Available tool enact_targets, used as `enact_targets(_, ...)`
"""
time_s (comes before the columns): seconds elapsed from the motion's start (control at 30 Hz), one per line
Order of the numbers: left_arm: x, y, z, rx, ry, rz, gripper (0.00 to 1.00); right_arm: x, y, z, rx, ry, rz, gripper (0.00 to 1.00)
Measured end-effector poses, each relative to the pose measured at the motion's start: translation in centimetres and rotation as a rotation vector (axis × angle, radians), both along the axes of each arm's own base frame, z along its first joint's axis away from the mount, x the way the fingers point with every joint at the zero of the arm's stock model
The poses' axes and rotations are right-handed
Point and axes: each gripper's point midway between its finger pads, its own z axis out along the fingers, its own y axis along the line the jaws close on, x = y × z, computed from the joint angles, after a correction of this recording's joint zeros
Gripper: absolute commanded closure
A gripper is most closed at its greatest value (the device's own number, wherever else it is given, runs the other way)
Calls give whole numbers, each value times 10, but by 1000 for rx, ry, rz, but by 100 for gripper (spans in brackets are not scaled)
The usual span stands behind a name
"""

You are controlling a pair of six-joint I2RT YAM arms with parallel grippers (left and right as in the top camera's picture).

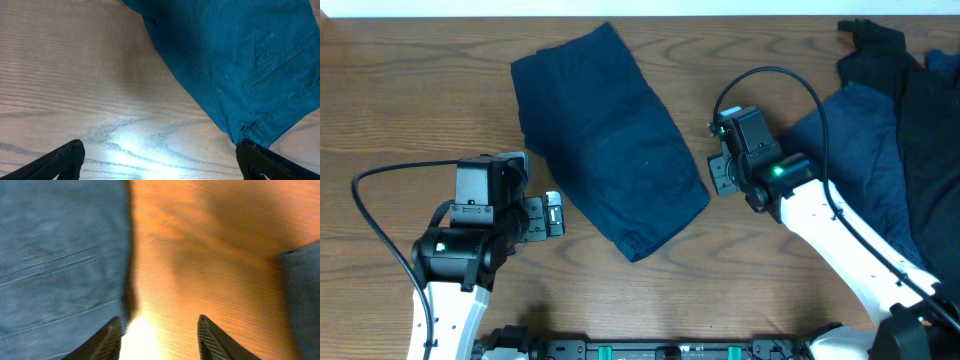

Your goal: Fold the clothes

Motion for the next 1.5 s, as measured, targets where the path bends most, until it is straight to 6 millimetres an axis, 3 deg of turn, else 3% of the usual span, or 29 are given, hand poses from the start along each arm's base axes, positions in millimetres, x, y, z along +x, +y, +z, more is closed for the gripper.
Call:
enact_targets(0.13, 0, 0, 0, 0, 0, 0, 2, -14, 21, -28, 73, 132, 68, 48)
enact_targets(0.37, 0, 0, 0, 0, 0, 0, 2, -17, 25, -86, 50, 260, 48, 50)
enact_targets(0.4, 0, 0, 0, 0, 0, 0, 2, -16, 26, -92, 49, 268, 43, 57)
enact_targets(0.5, 0, 0, 0, 0, 0, 0, 2, -16, 31, -104, 74, 294, 39, 95)
enact_targets(0.67, 0, 0, 0, 0, 0, 0, 2, -15, 34, -103, 94, 291, 25, 99)
enact_targets(0.8, 0, 0, 0, 0, 0, 0, 2, -3, 22, -93, 55, 228, -36, 99)
enact_targets(1.1, 0, 0, 0, 0, 0, 0, 2, 39, -27, -26, 47, 7, -158, 99)
enact_targets(1.2, 0, 0, 0, 0, 0, 0, 2, 38, -37, -26, 41, 21, -171, 95)
enact_targets(1.3, 0, 0, 0, 0, 0, 0, 2, 34, -37, -30, 37, 43, -165, 78)
enact_targets(1.5, 0, 0, 0, 0, 0, 0, 2, 32, -37, -45, 18, 79, -156, 84)
